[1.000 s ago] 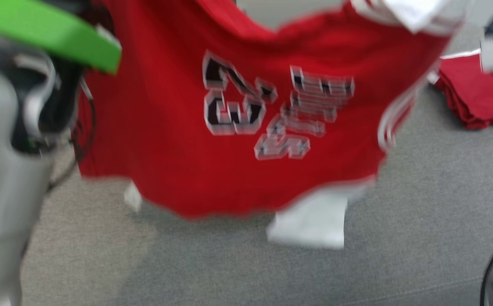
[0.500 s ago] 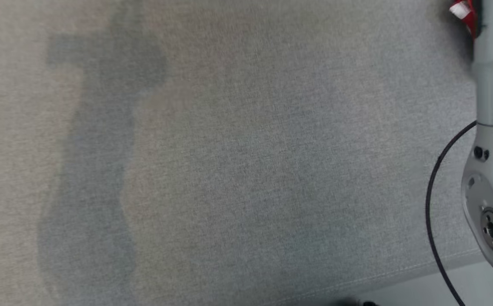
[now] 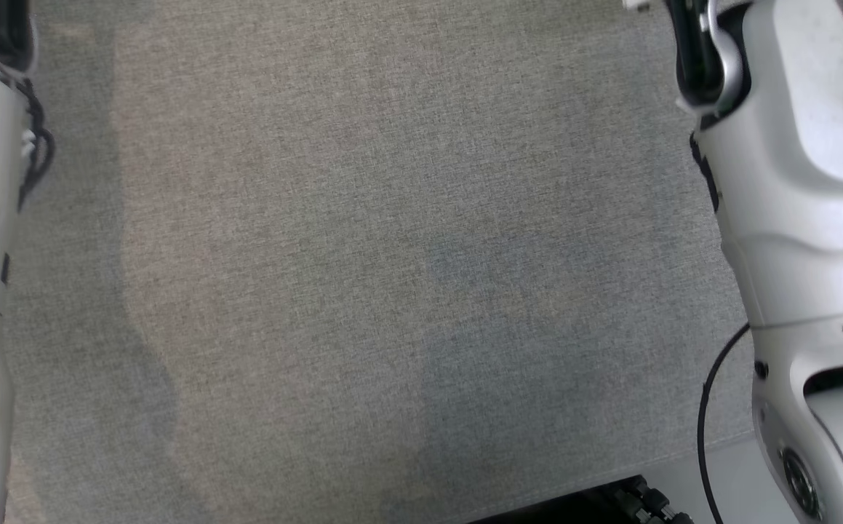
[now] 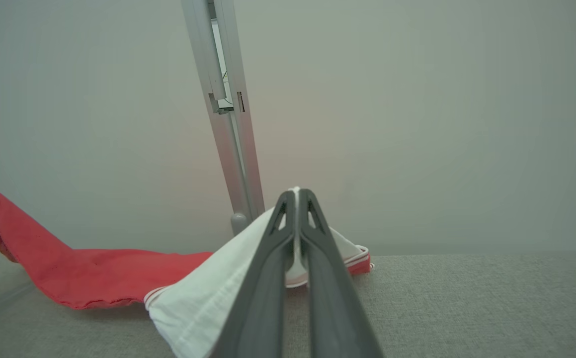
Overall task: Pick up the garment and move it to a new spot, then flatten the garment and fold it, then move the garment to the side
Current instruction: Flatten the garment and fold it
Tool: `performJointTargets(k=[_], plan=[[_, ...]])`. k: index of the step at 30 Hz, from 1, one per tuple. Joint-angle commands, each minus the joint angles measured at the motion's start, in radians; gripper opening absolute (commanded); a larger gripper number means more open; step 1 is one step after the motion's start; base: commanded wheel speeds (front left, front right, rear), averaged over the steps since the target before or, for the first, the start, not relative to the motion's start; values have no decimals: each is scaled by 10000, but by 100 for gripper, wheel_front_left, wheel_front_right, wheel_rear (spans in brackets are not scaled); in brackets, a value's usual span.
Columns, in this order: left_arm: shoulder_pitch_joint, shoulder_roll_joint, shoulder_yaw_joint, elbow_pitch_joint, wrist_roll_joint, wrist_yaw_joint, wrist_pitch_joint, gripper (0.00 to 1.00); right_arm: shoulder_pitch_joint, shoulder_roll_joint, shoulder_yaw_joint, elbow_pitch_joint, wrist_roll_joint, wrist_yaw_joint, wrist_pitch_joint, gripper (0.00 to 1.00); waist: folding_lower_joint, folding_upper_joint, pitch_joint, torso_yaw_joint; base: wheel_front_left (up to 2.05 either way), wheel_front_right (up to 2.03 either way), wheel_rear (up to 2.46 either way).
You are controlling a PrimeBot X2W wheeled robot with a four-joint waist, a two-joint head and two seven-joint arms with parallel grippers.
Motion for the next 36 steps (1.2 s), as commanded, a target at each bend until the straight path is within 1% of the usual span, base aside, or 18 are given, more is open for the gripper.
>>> performJointTargets(k=[1, 5, 9, 12, 14, 16, 20, 24, 28, 32, 36], plan=[[263, 22, 37, -28, -132, -92, -95, 0, 396, -133, -31, -238, 100, -11, -43, 0, -3, 0, -276, 154, 0, 0, 0], [1038, -101, 42, -240, -403, -298, -165, 0, 1506, -350, -74, -841, 402, -9, -44, 0, -3, 0, -959, 363, 0, 0, 0], [2113, -239, 37, -677, -746, -405, -187, 0, 2766, -794, 83, -1410, 874, -11, 0, 0, -3, 0, -1900, 631, 0, 0, 0], [3183, -324, -43, -1125, -916, -455, -178, 0, 3877, -1080, 121, -2051, 1340, -11, 337, 0, -3, 0, -2635, 835, 0, 0, 0], [4033, -386, -108, -1531, -1081, -480, -138, 0, 4752, -1221, 93, -2652, 1581, -11, 653, 0, -3, 0, -3162, 945, 0, 0, 0], [5018, -327, -126, -2134, -1246, -411, -157, 0, 5795, -1328, -36, -3391, 1795, -11, 1062, 0, -3, 0, -3746, 1050, 0, 0, 0], [6932, -130, -111, -3517, -1445, -97, -161, 0, 7543, -1340, -547, -4833, 1938, -10, 1777, 0, -3, 0, -4533, 1207, 0, 0, 0], [9123, 85, -88, -5354, -1732, 463, -17, 0, 9460, -940, -1222, -6323, 1808, -10, 2594, 0, -3, 0, -5214, 1331, 0, 0, 0], [11076, 172, -120, -6965, -2002, 1166, 203, 0, 11181, -455, -1787, -7448, 1644, -10, 3281, 0, -3, 0, -5690, 1438, 0, 0, 0], [12662, 104, -281, -8095, -2243, 1681, 372, 0, 12577, -155, -2181, -8171, 1700, -10, 3737, 0, -3, 0, -6062, 1515, 0, 0, 0], [13688, 72, -357, -8555, -2472, 1940, 400, 0, 13602, -34, -2284, -8600, 1818, -10, 4031, 0, -3, 0, -6247, 1547, 0, 0, 0]])
